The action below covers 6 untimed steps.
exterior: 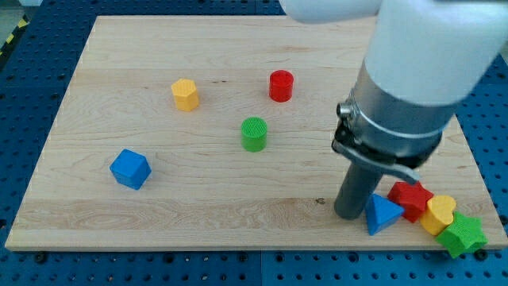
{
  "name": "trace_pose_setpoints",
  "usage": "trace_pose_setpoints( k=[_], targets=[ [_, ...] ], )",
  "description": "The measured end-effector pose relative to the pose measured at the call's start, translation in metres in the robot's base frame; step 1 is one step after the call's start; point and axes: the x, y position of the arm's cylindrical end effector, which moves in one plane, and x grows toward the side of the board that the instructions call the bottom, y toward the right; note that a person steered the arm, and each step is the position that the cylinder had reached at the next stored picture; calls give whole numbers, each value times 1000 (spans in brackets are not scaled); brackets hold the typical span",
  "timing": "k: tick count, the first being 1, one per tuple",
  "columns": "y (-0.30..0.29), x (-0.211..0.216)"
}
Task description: Move the blue triangle into the yellow heart
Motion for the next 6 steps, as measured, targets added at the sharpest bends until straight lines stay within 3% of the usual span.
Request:
trace_pose_setpoints(
  k=[2, 6],
  targets=[
    [0, -14],
    [28, 14]
  ],
)
